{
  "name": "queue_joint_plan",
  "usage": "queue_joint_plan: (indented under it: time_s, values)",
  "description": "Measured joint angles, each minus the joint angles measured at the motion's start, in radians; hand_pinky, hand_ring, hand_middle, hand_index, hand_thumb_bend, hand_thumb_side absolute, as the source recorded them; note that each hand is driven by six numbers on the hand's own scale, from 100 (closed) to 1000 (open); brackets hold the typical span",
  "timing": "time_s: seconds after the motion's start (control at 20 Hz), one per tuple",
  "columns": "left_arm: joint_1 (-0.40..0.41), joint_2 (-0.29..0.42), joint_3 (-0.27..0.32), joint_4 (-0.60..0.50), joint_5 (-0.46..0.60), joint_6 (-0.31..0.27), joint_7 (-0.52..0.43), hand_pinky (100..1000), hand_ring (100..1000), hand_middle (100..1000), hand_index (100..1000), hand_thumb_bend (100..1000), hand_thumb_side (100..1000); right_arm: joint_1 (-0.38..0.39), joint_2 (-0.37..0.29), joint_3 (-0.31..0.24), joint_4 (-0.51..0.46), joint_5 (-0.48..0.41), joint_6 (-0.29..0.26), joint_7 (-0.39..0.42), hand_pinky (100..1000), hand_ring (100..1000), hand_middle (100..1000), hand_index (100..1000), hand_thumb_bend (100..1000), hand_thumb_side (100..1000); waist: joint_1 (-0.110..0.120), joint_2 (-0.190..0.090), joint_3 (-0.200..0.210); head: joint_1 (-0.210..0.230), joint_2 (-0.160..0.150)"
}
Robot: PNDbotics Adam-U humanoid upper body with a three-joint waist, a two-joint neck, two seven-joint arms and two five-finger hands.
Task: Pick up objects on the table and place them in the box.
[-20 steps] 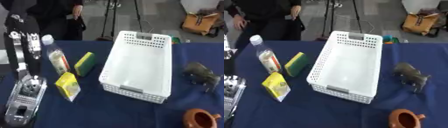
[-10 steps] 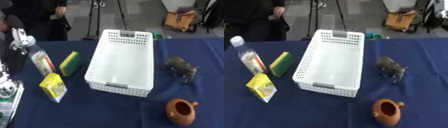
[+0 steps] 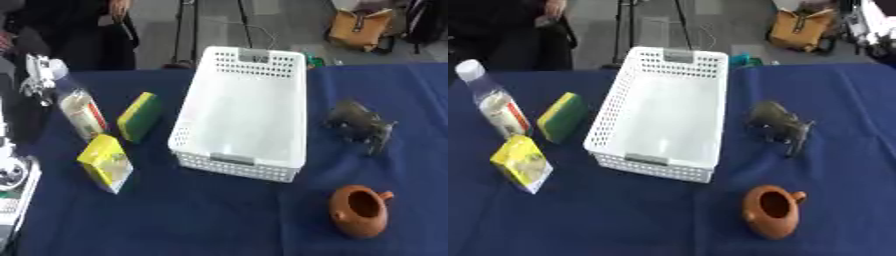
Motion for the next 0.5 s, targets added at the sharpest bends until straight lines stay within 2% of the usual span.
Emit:
queue_joint_plan:
  time_s: [0.25, 0.3, 0.35, 0.4, 0.45, 0.5]
  values:
    - [0.007, 0.018, 0.0, 0.0, -0.013, 0.001, -0.02, 1000, 1000, 833, 946, 100, 910, 0.0, -0.019, 0.01, 0.018, 0.008, -0.021, 0.031, 854, 936, 898, 965, 240, 1000, 0.0, 0.004, -0.003, 0.003, -0.01]
    - [0.012, 0.023, 0.0, 0.0, -0.015, 0.002, -0.023, 1000, 1000, 831, 944, 100, 907, 0.0, -0.022, 0.013, 0.021, 0.01, -0.028, 0.04, 848, 927, 896, 977, 284, 967, 0.0, 0.006, -0.005, 0.003, -0.014]
    - [0.015, 0.026, 0.0, 0.0, -0.017, 0.004, -0.025, 1000, 1000, 831, 944, 100, 907, 0.0, -0.027, 0.018, 0.025, 0.011, -0.038, 0.05, 848, 927, 896, 977, 284, 967, 0.0, 0.007, -0.005, 0.003, -0.018]
    - [0.019, 0.03, 0.0, 0.0, -0.018, 0.005, -0.027, 1000, 1000, 829, 942, 100, 900, 0.0, -0.032, 0.024, 0.029, 0.011, -0.049, 0.063, 847, 918, 891, 995, 330, 899, 0.0, 0.008, -0.006, 0.003, -0.019]
    - [0.023, 0.036, -0.001, 0.0, -0.018, 0.007, -0.029, 1000, 1000, 829, 942, 100, 900, -0.001, -0.042, 0.035, 0.033, 0.009, -0.066, 0.08, 847, 918, 891, 995, 330, 899, 0.0, 0.008, -0.006, 0.003, -0.022]
    - [0.027, 0.043, -0.002, 0.0, -0.018, 0.008, -0.031, 1000, 997, 829, 941, 100, 890, -0.006, -0.055, 0.049, 0.04, 0.004, -0.087, 0.099, 857, 926, 907, 1000, 329, 852, 0.0, 0.008, -0.007, 0.003, -0.025]
